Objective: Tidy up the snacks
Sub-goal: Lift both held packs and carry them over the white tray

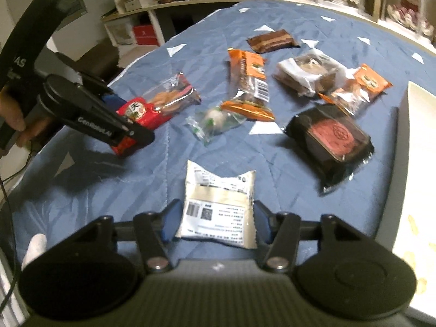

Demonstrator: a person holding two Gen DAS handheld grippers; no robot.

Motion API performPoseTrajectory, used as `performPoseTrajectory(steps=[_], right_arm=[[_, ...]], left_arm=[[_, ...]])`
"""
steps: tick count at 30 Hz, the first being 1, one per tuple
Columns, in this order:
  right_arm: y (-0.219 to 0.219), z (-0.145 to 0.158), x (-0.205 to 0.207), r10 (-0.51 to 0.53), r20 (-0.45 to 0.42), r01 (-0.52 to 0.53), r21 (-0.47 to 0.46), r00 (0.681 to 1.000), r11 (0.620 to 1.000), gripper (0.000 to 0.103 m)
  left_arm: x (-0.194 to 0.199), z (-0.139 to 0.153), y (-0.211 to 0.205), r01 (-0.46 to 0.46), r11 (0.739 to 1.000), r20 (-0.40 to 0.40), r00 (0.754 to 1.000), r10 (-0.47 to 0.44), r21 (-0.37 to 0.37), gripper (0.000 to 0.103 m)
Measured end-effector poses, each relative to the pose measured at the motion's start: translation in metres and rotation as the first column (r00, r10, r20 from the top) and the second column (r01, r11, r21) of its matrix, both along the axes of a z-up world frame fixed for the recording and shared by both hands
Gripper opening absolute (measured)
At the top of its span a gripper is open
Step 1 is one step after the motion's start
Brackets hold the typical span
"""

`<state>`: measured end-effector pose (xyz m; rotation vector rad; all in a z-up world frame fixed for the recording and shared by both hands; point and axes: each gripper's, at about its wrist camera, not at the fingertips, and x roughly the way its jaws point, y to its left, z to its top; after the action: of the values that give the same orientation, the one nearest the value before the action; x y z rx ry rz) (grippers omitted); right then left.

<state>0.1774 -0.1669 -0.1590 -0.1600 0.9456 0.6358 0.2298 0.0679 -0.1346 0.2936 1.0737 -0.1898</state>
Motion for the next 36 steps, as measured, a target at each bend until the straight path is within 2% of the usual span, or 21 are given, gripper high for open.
performPoseTrajectory(steps=[6, 12, 16, 22, 30, 36], right_arm=[[0.003, -0.003, -0.001, -0.024, -0.013, 0.024, -0.006, 1.000, 1.000, 0.063], [0.001, -0.005, 0.001, -0.048, -0.042, 0.049, 0.014, 0.998, 0.999, 0.063], [0.002, -0.004, 0.001, -0.056, -0.049, 0.056, 0.012, 0.997, 0.998, 0.061], [0.003, -0.003, -0.001, -0.055, -0.029, 0.055, -0.001, 0.998, 0.998, 0.055], [-0.007, 0.007, 0.000, -0.099, 0.016, 0.099, 0.017, 0.995, 0.995, 0.053], [-0.014, 0.021, -0.001, -0.126, 0.066, 0.123, 0.042, 0.990, 0.992, 0.053]], left_arm=[[0.011, -0.001, -0.005, -0.019, 1.000, 0.027, 0.999, 0.019, 0.012, 0.049], [0.020, -0.005, 0.003, -0.058, 0.997, 0.005, 0.998, 0.059, -0.043, 0.049], [0.023, -0.008, 0.004, -0.079, 0.995, 0.006, 0.997, 0.079, -0.069, 0.046], [0.020, -0.005, -0.001, -0.104, 0.992, 0.021, 0.994, 0.106, -0.065, 0.043], [0.001, 0.019, 0.005, -0.157, 0.981, 0.085, 0.982, 0.167, -0.112, 0.042], [-0.014, 0.040, 0.002, -0.150, 0.977, 0.147, 0.974, 0.172, -0.149, 0.042]])
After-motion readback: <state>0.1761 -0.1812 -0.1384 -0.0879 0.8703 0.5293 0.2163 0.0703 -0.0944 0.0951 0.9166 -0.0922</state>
